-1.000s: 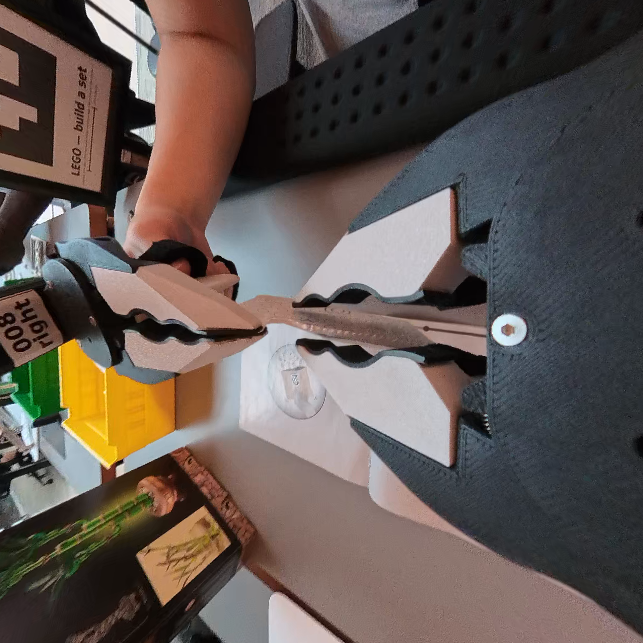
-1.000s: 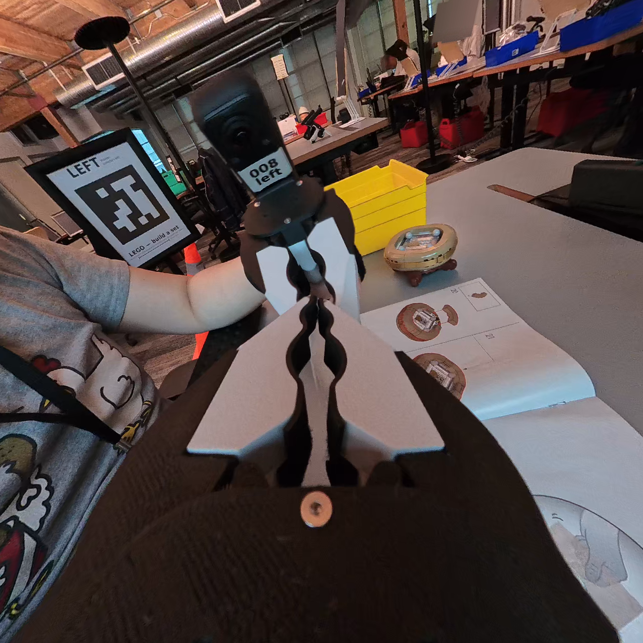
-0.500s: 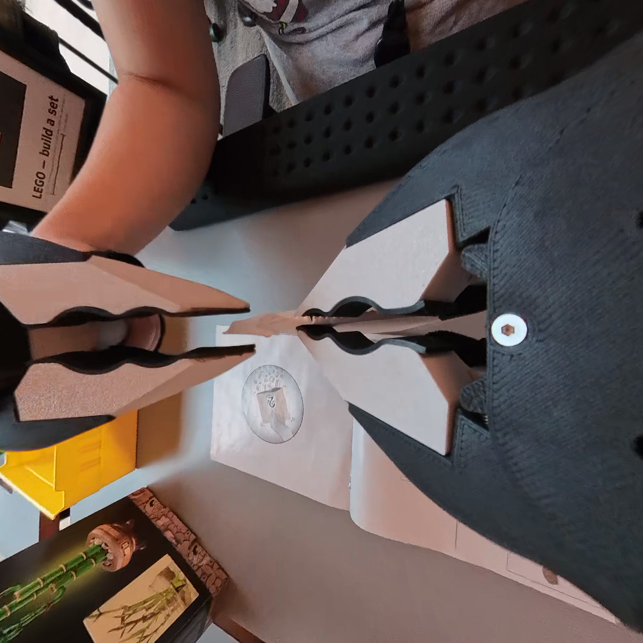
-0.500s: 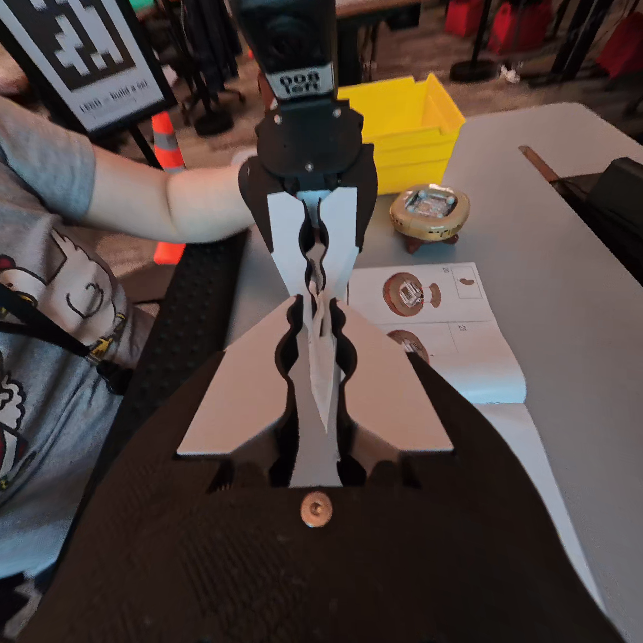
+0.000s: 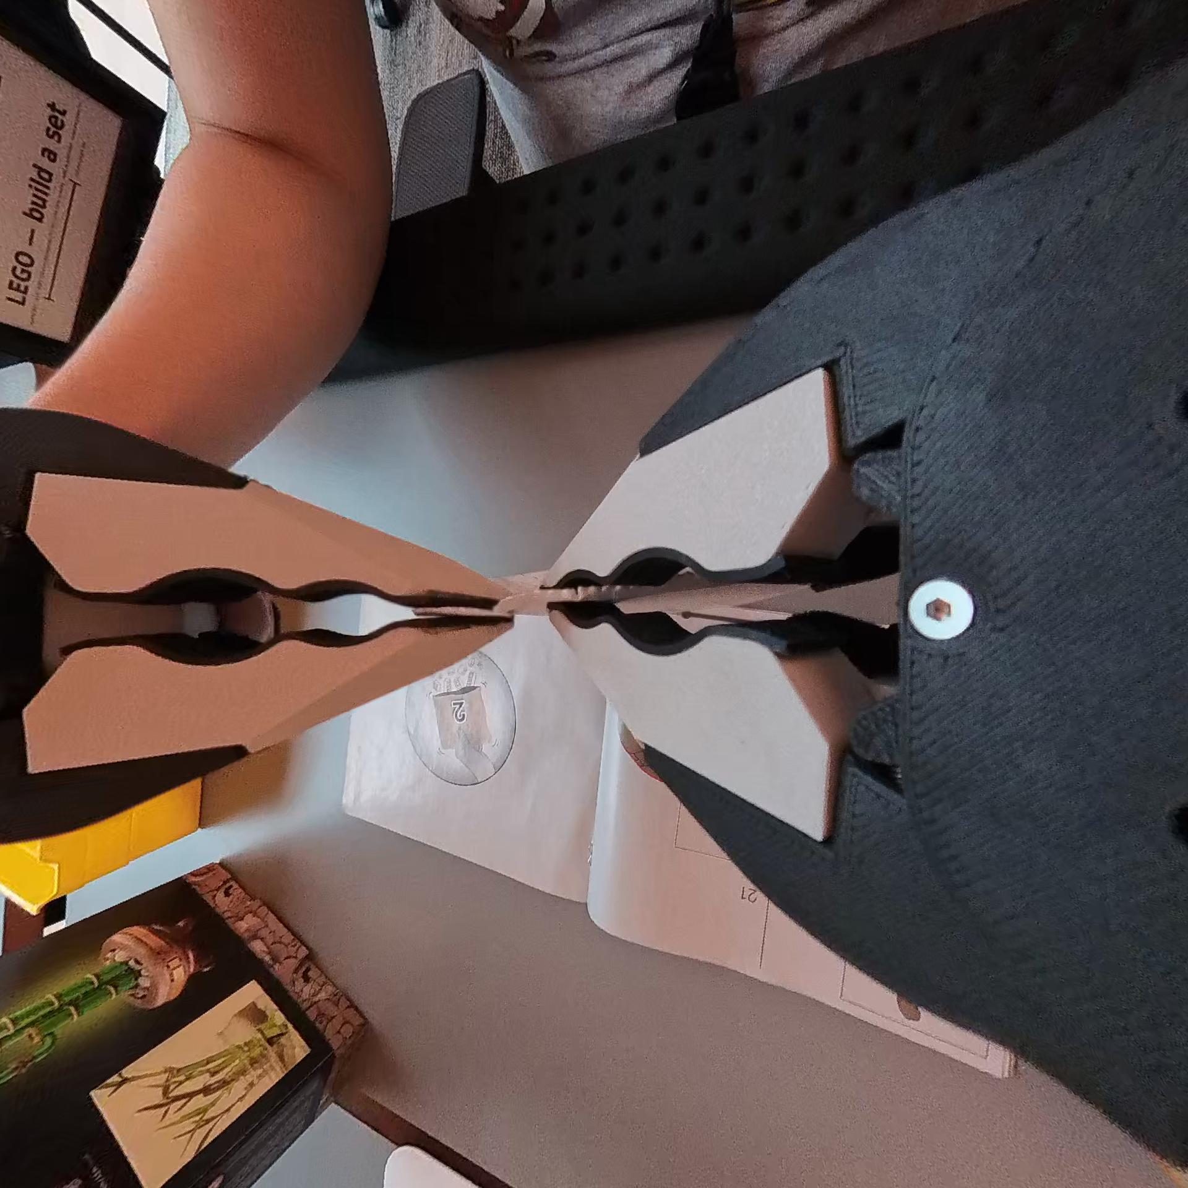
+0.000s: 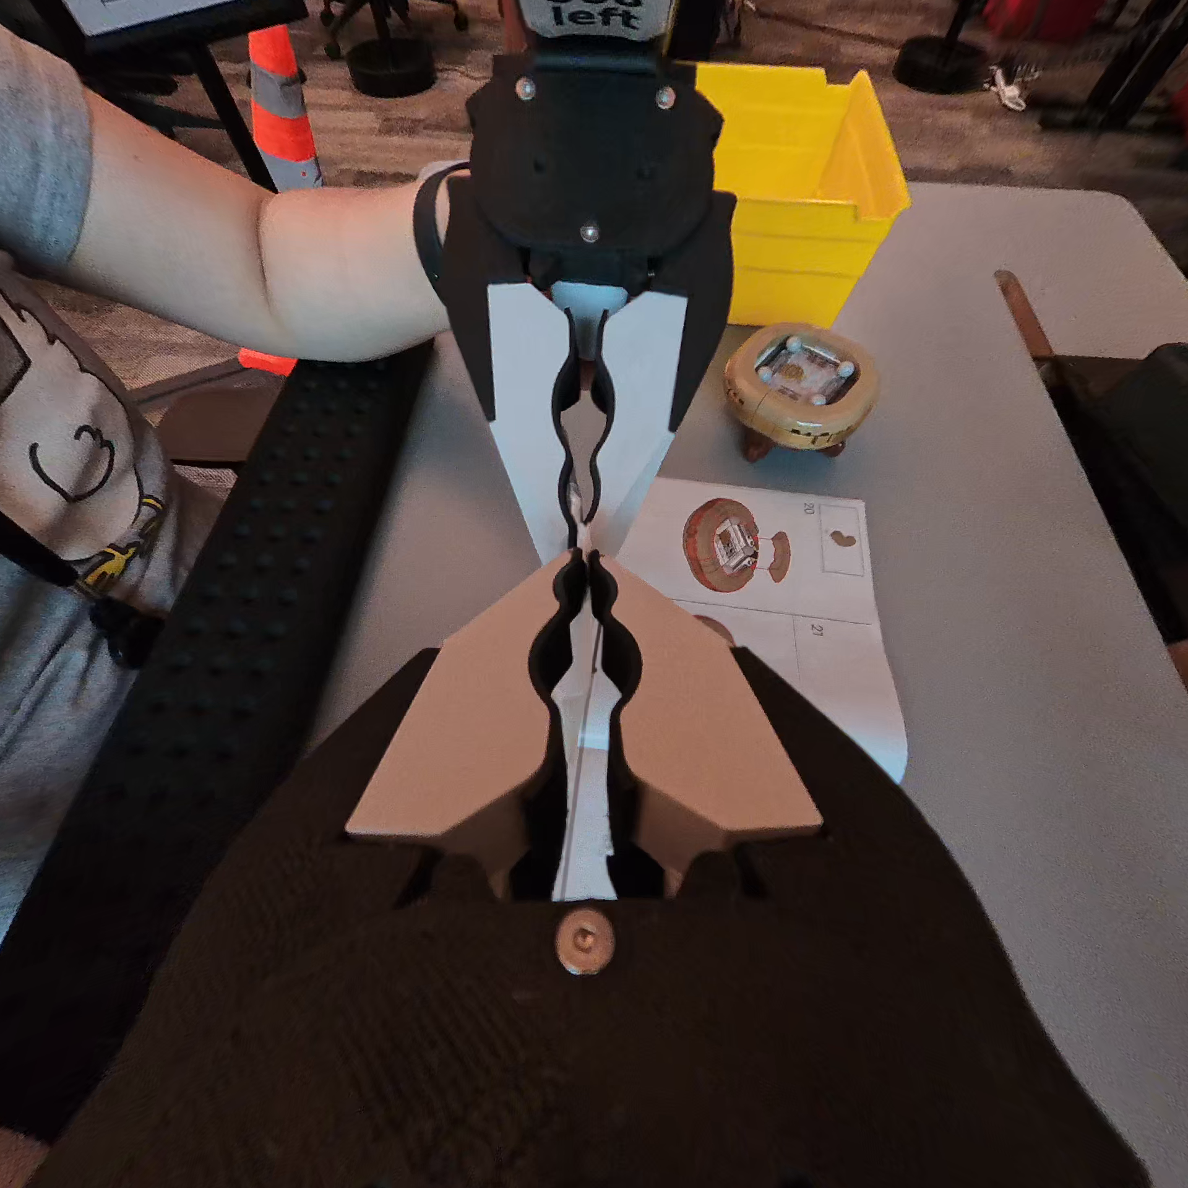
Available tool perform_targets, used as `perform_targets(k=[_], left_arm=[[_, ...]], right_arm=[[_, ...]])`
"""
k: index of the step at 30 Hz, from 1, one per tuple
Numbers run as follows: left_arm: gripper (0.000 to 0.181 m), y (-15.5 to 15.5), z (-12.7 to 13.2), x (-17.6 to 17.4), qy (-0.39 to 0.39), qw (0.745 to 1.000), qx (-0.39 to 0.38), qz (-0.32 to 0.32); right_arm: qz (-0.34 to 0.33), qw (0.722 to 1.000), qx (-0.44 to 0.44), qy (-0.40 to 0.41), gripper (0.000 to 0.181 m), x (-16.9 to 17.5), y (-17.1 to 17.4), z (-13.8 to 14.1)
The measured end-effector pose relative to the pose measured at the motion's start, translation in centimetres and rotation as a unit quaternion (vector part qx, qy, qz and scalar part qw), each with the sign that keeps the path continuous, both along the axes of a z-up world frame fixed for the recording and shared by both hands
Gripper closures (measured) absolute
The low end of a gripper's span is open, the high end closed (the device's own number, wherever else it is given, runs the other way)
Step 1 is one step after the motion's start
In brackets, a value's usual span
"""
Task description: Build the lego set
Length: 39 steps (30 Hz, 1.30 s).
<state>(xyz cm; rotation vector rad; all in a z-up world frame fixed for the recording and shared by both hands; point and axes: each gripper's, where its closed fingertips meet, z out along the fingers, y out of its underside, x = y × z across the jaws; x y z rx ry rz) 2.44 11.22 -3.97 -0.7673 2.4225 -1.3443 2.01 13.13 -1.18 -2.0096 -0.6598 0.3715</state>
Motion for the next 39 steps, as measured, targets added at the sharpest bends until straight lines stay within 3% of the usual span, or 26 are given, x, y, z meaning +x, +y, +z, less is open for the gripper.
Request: perform_targets(k=[7, 11, 23, 35, 39], left_arm=[[0.181, 0.0, -0.2, -0.3, 0.018, 1.0, -0.003, 0.003], [0.181, -0.2, 0.9, -0.7, 0.048, 0.996, -0.071, -0.007], [0.181, -2.4, 3.3, -2.9, 0.151, 0.961, -0.217, -0.082], [0.181, -2.4, 4.5, -3.5, 0.198, 0.928, -0.293, -0.118], [0.181, -2.1, 4.8, -3.5, 0.192, 0.928, -0.298, -0.12]], right_arm=[[0.001, 0.999, 0.028, -0.016, 0.181, -0.2, 0.0, 0.0], [0.011, 0.997, 0.077, -0.011, 0.181, -0.5, -0.1, 1.0], [0.059, 0.977, 0.204, 0.014, 0.181, -2.2, -2.2, 3.3], [0.084, 0.965, 0.247, 0.042, 0.181, -3.0, -2.8, 4.5], [0.084, 0.961, 0.259, 0.055, 0.181, -3.1, -2.7, 4.8]])
